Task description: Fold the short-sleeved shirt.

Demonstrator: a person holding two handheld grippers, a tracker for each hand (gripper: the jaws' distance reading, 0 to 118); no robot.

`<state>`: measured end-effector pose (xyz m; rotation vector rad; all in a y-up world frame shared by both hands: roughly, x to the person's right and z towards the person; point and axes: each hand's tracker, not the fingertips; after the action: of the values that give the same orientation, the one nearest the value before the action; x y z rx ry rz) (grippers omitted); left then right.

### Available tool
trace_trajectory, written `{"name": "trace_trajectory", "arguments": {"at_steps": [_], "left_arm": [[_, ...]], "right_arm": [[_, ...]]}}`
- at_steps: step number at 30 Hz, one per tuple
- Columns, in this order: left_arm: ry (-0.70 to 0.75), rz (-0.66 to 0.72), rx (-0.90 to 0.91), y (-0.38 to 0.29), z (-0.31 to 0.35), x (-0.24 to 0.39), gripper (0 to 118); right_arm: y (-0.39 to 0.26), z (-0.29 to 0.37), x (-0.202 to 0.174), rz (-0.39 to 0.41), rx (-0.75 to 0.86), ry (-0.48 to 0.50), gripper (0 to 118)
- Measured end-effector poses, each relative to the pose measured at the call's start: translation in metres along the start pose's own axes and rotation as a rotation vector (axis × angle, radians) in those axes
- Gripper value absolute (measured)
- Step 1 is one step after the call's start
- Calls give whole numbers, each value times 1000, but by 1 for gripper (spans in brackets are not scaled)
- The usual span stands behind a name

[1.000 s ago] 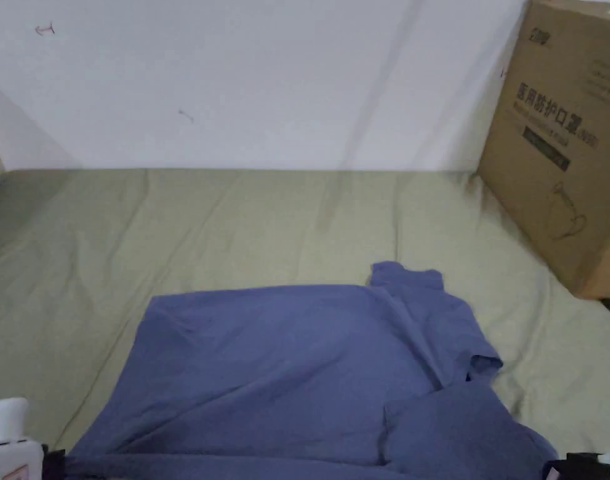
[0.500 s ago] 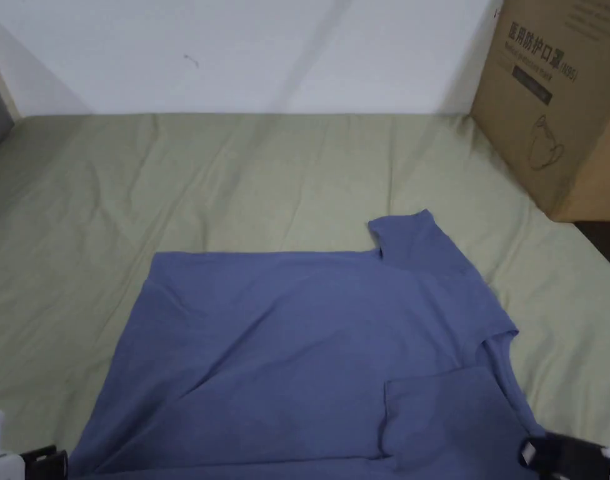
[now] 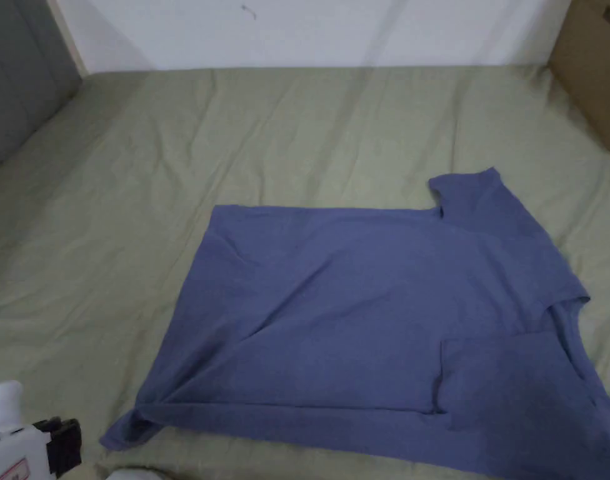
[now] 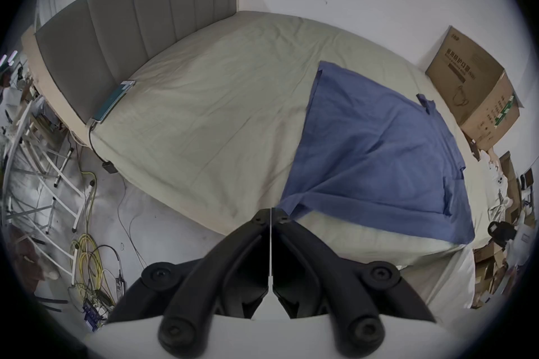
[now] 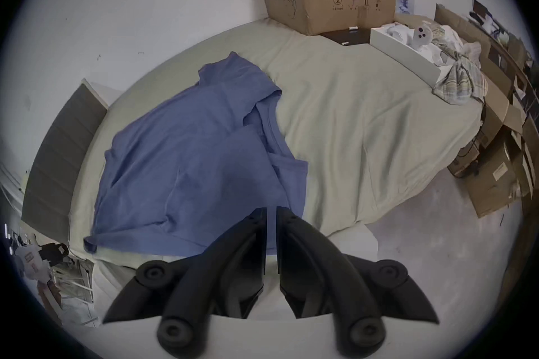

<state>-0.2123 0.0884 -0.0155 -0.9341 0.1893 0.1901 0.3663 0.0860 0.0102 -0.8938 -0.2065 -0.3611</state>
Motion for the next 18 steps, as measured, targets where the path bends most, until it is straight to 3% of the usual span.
{"name": "trace_trajectory", "arguments": {"at_steps": [2, 3, 5, 6, 7, 10, 11, 12, 13, 14, 16, 18], "left_arm": [[-32, -6, -11, -3, -6, -2, 2], [-31, -13, -22, -3, -11, 0, 16], [-47, -19, -17, -3, -24, 2, 95], [-65, -27, -43, -3, -34, 4, 114], [-94, -30, -64, -3, -43, 6, 116], [-101, -57, -83, -2, -70, 12, 108], [-70, -73, -126, -2, -81, 13, 100], [-50, -79, -164, -3, -91, 13, 80], [-59, -88, -176, -6, -100, 14, 38], [-51, -79, -181, -9, -108, 14, 24], [-37, -103, -154, -16, -110, 15, 20], [-39, -81, -157, -13, -99, 16, 8]], "right_arm": [[-3, -1, 0, -6, -13, 19, 7], [-4, -4, -1, 8, -37, 7, 7], [-5, -10, -1, 16, -46, -9, 7], [-5, -13, 0, 8, -53, -9, 7], [-5, -17, 4, -3, -66, 1, 7], [-7, -26, 11, -18, -88, 17, 7], [-8, -28, 9, -13, -94, 17, 7], [-9, -30, 5, -7, -103, 12, 7], [-9, -33, 5, -2, -111, 5, 7], [-10, -36, 5, 6, -115, 6, 7], [-12, -41, 3, 26, -130, 5, 7], [-12, -45, 1, 46, -144, 5, 7]]}}
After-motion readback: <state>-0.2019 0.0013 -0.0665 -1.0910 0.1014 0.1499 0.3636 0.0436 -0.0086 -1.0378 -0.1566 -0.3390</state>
